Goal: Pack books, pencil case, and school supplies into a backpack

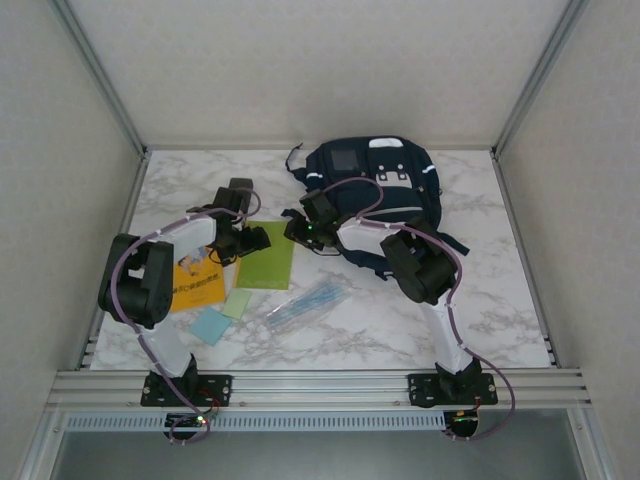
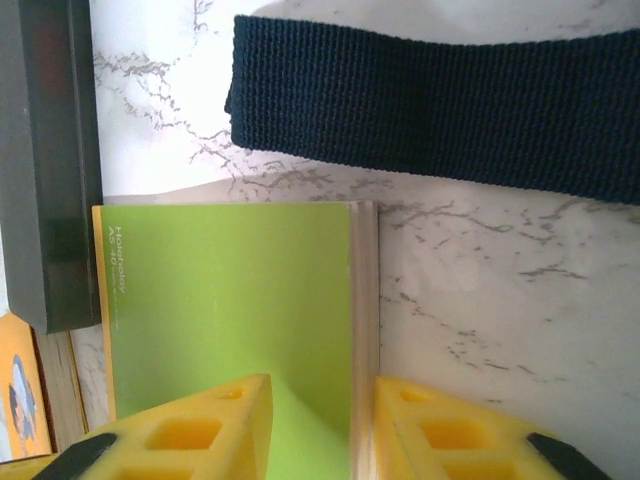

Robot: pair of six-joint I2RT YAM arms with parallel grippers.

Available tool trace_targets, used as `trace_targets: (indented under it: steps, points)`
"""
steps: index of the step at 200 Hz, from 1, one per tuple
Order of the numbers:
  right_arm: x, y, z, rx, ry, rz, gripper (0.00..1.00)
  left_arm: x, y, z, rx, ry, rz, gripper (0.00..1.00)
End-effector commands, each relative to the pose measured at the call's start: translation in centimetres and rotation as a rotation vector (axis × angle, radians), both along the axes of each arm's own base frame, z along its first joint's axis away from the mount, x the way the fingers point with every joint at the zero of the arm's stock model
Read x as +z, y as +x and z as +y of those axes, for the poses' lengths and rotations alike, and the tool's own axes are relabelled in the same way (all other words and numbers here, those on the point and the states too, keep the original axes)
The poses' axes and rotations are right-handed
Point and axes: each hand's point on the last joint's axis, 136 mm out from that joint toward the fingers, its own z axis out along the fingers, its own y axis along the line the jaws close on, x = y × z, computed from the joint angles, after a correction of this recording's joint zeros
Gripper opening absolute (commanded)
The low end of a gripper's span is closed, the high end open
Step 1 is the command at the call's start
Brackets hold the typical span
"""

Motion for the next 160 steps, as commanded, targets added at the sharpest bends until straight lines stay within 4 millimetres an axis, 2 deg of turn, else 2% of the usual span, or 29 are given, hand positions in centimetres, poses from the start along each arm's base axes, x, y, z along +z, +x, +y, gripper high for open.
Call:
trace_targets:
  steps: [1, 14, 36, 83, 98, 111, 127, 142, 160]
  points:
    - [1.9, -2.1, 1.7, 0.091, 0.098, 0.005, 0.27, -2.2, -1.2, -1.6, -0.001, -0.036, 0.064, 0.82]
    - [2.8, -2.2, 1.8, 0.102, 0.112, -0.006, 0.24, -2.5, -1.2, -1.7, 0.003, -0.037, 0.067, 0.79]
    - [3.8, -2.1, 2.0, 0.122, 0.118, -0.024, 0.23, -2.6, -1.2, -1.7, 0.007, -0.036, 0.07, 0.78]
    - [3.6, -2.2, 2.1, 0.13, 0.109, -0.014, 0.25, -2.3, -1.1, -1.7, 0.008, -0.029, 0.062, 0.78]
    - [3.2, -2.1, 2.2, 0.129, 0.102, -0.004, 0.22, -2.2, -1.1, -1.6, 0.013, -0.028, 0.059, 0.79]
    - [3.2, -2.0, 2.1, 0.123, 0.093, -0.003, 0.13, -1.9, -1.0, -1.6, 0.016, -0.027, 0.053, 0.8]
    - [3.8, -2.1, 1.8, 0.123, 0.082, -0.015, 0.0, -1.1, -0.8, -1.5, 0.018, -0.025, 0.035, 0.82]
    - [5.3, -2.3, 1.7, 0.136, 0.082, -0.027, 0.0, 0.4, -0.3, -1.4, 0.015, -0.021, 0.004, 0.86]
    - [7.9, -2.8, 1.6, 0.171, 0.092, -0.058, 0.0, 3.6, 0.9, -1.6, 0.006, -0.033, -0.07, 0.91]
